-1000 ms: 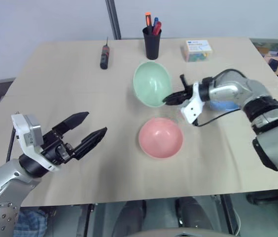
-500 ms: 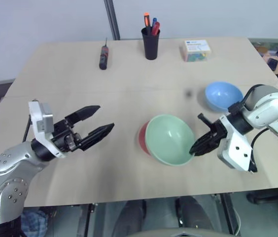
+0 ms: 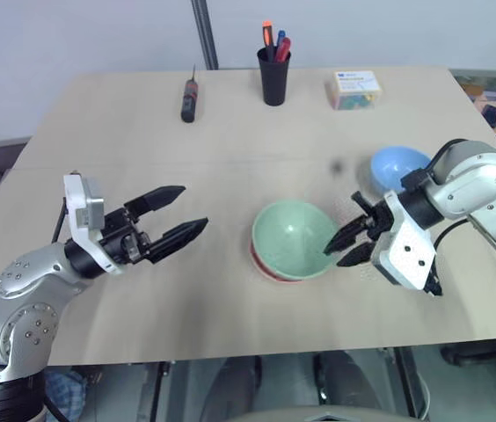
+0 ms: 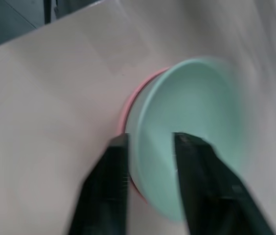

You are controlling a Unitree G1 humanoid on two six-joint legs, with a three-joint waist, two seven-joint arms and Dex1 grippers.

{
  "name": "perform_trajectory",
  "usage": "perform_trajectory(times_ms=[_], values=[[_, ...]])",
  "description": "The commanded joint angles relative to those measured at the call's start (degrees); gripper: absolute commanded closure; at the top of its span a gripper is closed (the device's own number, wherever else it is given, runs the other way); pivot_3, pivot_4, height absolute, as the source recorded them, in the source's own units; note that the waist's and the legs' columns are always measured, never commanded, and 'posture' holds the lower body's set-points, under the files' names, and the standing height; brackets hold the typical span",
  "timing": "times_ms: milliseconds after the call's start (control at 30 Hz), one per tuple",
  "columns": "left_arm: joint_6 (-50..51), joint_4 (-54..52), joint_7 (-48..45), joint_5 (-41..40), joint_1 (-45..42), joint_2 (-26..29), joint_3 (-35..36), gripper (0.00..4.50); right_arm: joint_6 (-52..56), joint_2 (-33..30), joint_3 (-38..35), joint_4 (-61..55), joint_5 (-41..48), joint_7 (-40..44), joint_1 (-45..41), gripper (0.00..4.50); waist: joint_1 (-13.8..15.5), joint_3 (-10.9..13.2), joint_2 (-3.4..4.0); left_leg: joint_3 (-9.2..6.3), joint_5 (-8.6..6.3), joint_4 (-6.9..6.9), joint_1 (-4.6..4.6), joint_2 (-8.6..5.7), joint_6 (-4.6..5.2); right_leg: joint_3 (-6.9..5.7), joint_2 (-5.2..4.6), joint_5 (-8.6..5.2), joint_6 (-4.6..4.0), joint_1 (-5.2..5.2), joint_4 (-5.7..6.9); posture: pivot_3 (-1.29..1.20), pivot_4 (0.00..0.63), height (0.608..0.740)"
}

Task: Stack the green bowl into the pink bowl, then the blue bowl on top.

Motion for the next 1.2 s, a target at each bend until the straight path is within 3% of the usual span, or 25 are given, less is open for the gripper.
perform_trajectory(times_ms=[33, 167, 367, 500, 800, 1200], values=[[-0.5, -0.8, -0.4, 0.0, 0.0, -0.1, 0.3, 0.00, -1.4, 0.5, -4.3, 3.6, -1.3, -1.1, -1.8, 1.61, 0.0, 0.0, 0.00, 0.00, 0.00, 0.00, 0.00, 0.00, 0.00, 0.00, 0.00, 0.00, 0.00, 0.00, 0.00, 0.00, 0.150, 0.740], [-0.6, -1.1, -0.3, -0.1, 0.4, -0.4, 0.5, 0.00, 5.1, 1.3, -9.1, 11.0, 0.4, -4.3, -3.6, 1.61, 0.0, 0.0, 0.00, 0.01, 0.00, 0.01, -0.01, -0.01, 0.00, 0.00, -0.01, 0.00, 0.00, 0.00, 0.00, 0.00, 0.150, 0.740], [-0.7, -1.3, -0.1, 0.3, 0.4, -1.1, -0.2, 0.00, 14.9, 4.2, -15.9, 29.9, -1.9, -15.8, -4.2, 1.61, 0.0, 0.0, -0.02, 0.02, 0.00, 0.00, 0.00, -0.04, 0.00, 0.01, -0.01, 0.00, -0.01, 0.00, 0.00, 0.00, 0.150, 0.740], [-0.7, -1.0, -0.2, 0.4, 0.1, -1.0, -0.3, 0.00, 18.6, 5.1, -18.2, 35.4, -2.1, -19.0, -2.5, 1.61, 0.0, 0.0, 0.00, 0.03, 0.00, -0.04, -0.06, -0.08, 0.00, 0.02, -0.03, 0.00, -0.01, -0.04, -0.02, 0.00, 0.150, 0.740], [-0.4, -0.7, -0.7, 0.4, -0.2, 0.0, 0.2, 0.00, 28.5, 6.1, -20.0, 33.5, -0.1, -19.0, 2.3, 1.61, -0.1, 0.0, 0.01, 0.12, 0.00, -0.07, -0.04, -0.08, 0.00, 0.12, -0.01, 0.00, 0.00, -0.08, 0.01, 0.00, 0.150, 0.740], [0.1, -1.1, -0.1, 0.4, -1.3, 0.2, -0.1, 0.00, 23.2, 7.6, -16.7, 44.9, -10.3, -25.3, 3.8, 1.61, -0.1, 0.0, 0.01, 0.21, 0.01, -0.06, -0.04, -0.19, 0.00, 0.09, 0.00, 0.00, 0.00, -0.08, 0.03, 0.00, 0.150, 0.740]])
